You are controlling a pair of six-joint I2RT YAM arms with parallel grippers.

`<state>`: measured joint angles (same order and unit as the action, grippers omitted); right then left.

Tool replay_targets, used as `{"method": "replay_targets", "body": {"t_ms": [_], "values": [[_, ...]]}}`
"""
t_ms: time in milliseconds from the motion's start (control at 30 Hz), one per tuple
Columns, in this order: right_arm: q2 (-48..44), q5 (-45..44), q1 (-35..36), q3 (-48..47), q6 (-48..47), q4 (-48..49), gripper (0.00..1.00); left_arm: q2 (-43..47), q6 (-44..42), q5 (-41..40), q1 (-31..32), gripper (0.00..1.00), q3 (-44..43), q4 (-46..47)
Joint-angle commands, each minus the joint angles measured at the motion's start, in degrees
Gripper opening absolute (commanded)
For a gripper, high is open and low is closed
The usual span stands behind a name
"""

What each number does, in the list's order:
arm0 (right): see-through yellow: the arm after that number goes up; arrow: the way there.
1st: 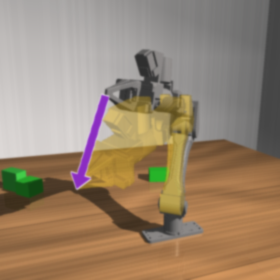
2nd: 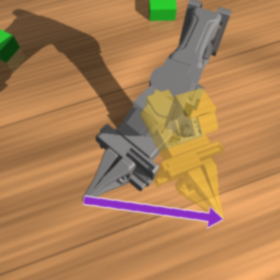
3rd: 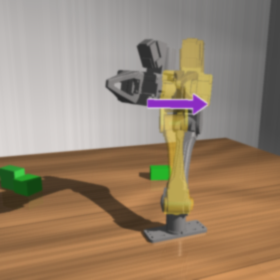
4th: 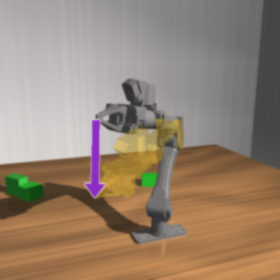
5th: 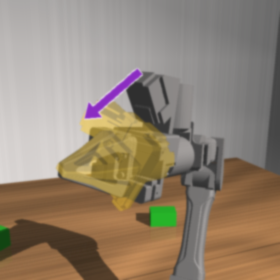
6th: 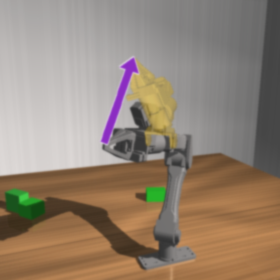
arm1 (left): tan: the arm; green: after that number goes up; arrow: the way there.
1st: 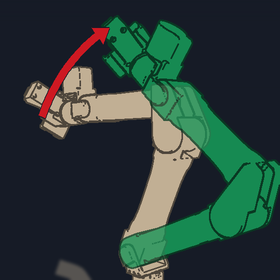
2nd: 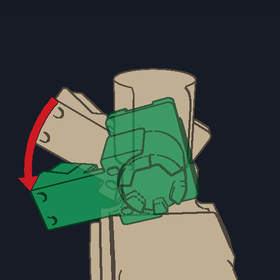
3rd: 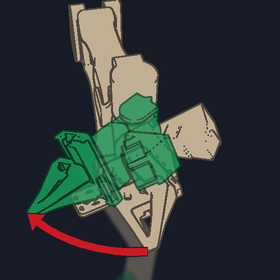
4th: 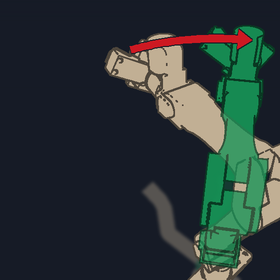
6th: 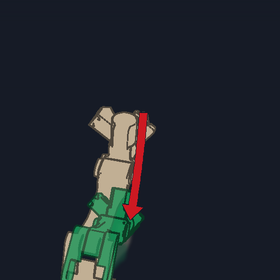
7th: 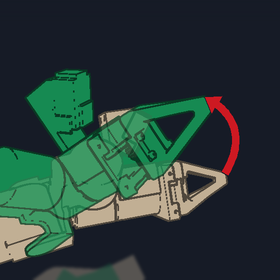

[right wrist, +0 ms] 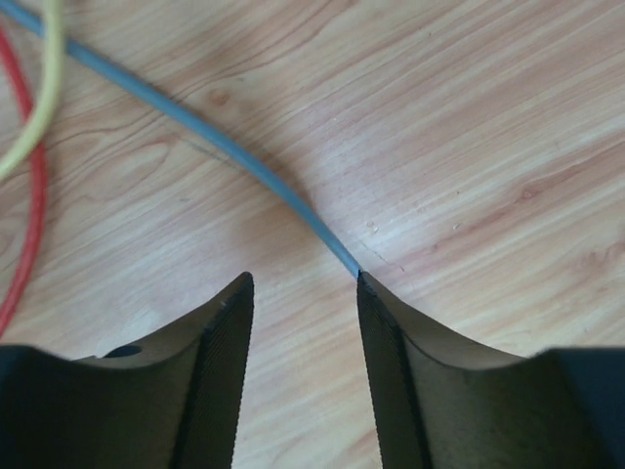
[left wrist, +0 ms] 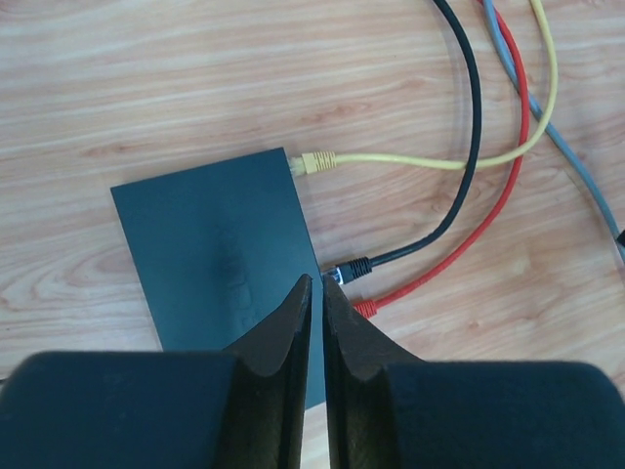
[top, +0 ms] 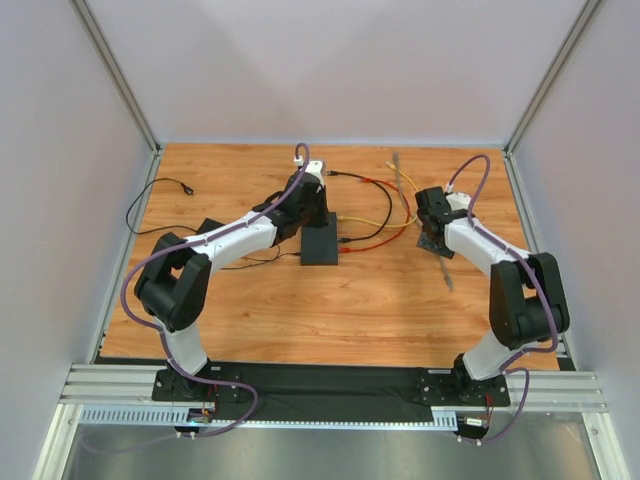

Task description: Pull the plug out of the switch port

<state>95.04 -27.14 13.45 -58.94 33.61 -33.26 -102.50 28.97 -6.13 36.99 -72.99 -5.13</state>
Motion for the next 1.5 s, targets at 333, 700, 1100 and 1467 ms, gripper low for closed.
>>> {"method": "replay_targets", "body": {"t_ms": [333,700,1100,1467], "values": [[-17.53,17.13,13.69,13.40,11.20,35.50,0.58,3.09,-1.28,5.25,-1.40,0.11,6.28,3.28],[-13.76,4.02,26.09,25.97,15.53,60.66,0.42,5.65,-6.74,8.76,-2.27,0.10,9.80,3.63],[-11.98,1.73,27.15,23.96,13.25,54.35,0.32,1.34,-5.59,11.76,-2.36,0.06,8.83,7.23],[-14.89,3.40,26.98,22.21,17.71,45.04,0.97,2.83,-5.77,11.93,-2.36,0.07,10.50,8.55]]}}
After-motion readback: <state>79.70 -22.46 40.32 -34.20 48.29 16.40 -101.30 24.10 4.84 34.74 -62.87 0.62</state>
